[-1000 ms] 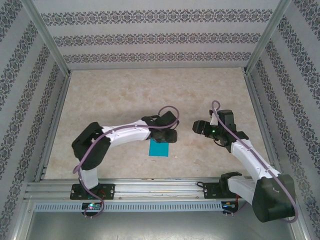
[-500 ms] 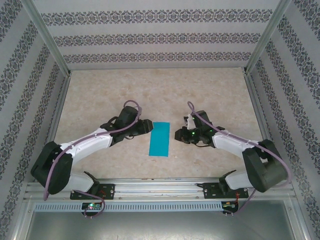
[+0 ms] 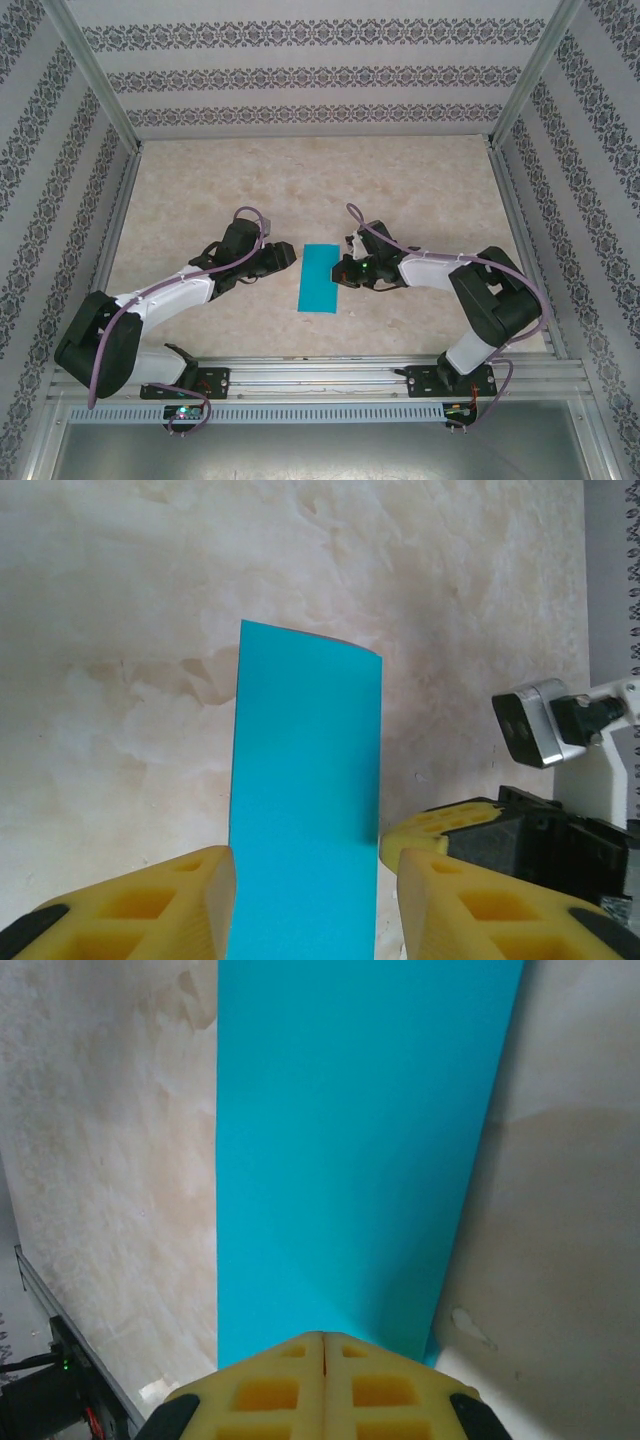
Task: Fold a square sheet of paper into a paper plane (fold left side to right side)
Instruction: Turn over the paper at the center of the table, then third fold the triangle at the center of the table.
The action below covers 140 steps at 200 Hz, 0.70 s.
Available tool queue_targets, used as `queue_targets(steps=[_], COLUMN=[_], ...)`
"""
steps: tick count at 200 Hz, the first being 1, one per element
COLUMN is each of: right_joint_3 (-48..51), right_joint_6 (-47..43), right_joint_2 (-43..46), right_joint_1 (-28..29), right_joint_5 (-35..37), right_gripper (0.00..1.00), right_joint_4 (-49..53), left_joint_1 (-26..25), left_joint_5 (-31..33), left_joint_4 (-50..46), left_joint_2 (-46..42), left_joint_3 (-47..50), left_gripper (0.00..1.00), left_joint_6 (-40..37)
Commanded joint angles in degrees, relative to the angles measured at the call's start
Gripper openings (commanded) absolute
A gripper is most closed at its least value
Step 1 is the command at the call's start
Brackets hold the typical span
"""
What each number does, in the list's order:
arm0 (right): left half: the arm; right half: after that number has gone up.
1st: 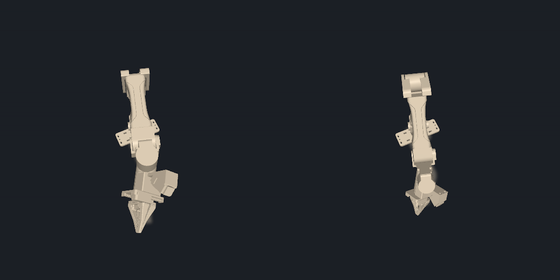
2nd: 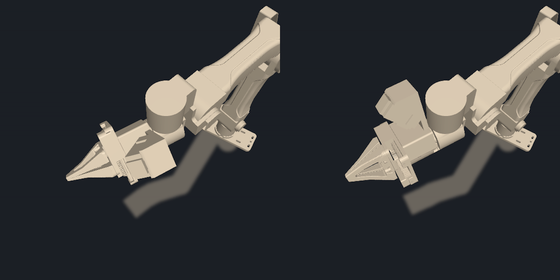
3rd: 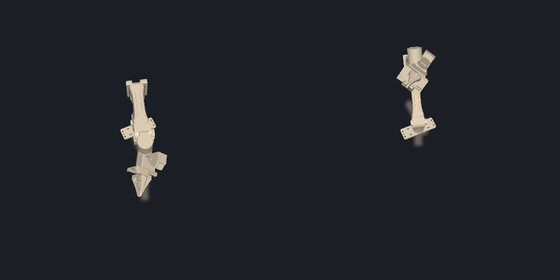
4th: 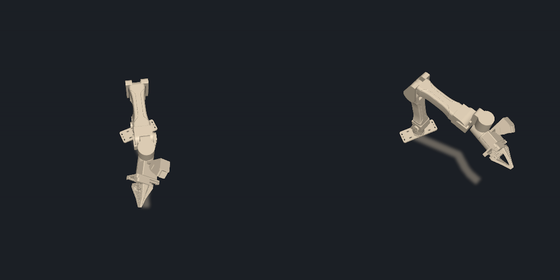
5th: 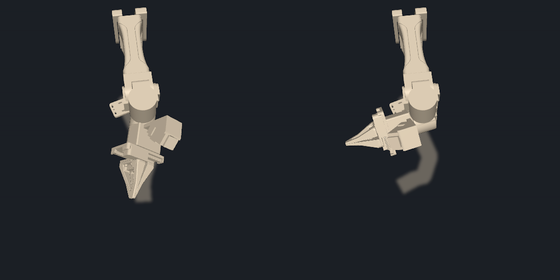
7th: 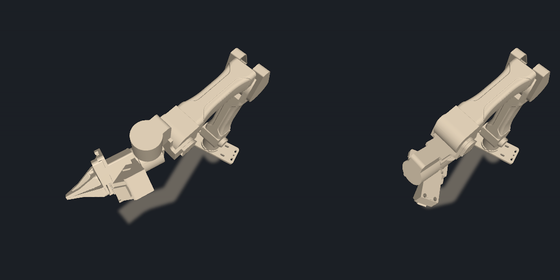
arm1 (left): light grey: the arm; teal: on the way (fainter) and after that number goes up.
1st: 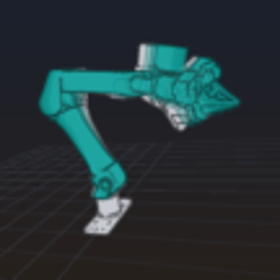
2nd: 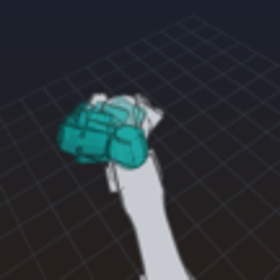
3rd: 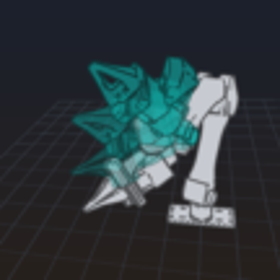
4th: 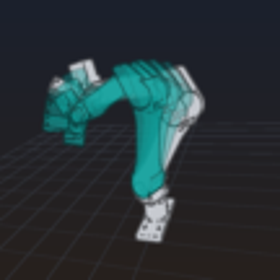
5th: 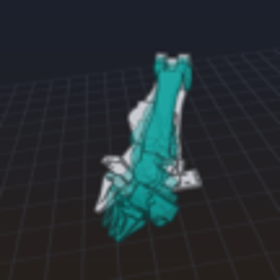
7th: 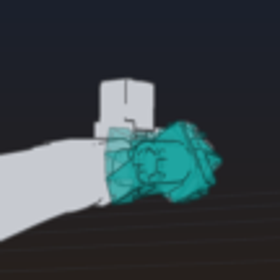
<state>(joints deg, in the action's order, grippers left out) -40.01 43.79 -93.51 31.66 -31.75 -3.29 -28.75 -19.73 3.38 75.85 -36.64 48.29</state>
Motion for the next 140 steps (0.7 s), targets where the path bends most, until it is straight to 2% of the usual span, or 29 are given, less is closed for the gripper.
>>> queue_targets(steps=[1, 50, 93, 140], right_joint_3=[-1.9, -3.1, -3.9, -4.3], right_joint_6=[-0.3, -2.6, -5.5, -6.6], right_joint_2=[-1.8, -4.4, -6.1, -6.4], right_joint_1=[0.5, 0.5, 0.3, 0.2], right_joint_5=[1.3, 2.8, 4.1, 4.0], right_gripper=[0.00, 0.00, 0.00, 0.00], right_joint_4=[0.1, 4.6, 8.6, 8.5], left_joint_1=[0.8, 0.8, 0.6, -0.7], left_joint_5=[-1.3, -2.5, -6.6, -9.3], left_joint_4=[2.4, 0.8, 0.8, -1.3], left_joint_2=[0.6, 2.6, 6.0, 10.9], left_joint_3=[0.7, -0.2, -1.0, -3.2], left_gripper=[0.46, 0.46, 0.44, 0.41], left_joint_6=[0.3, -1.1, -0.6, 0.0])
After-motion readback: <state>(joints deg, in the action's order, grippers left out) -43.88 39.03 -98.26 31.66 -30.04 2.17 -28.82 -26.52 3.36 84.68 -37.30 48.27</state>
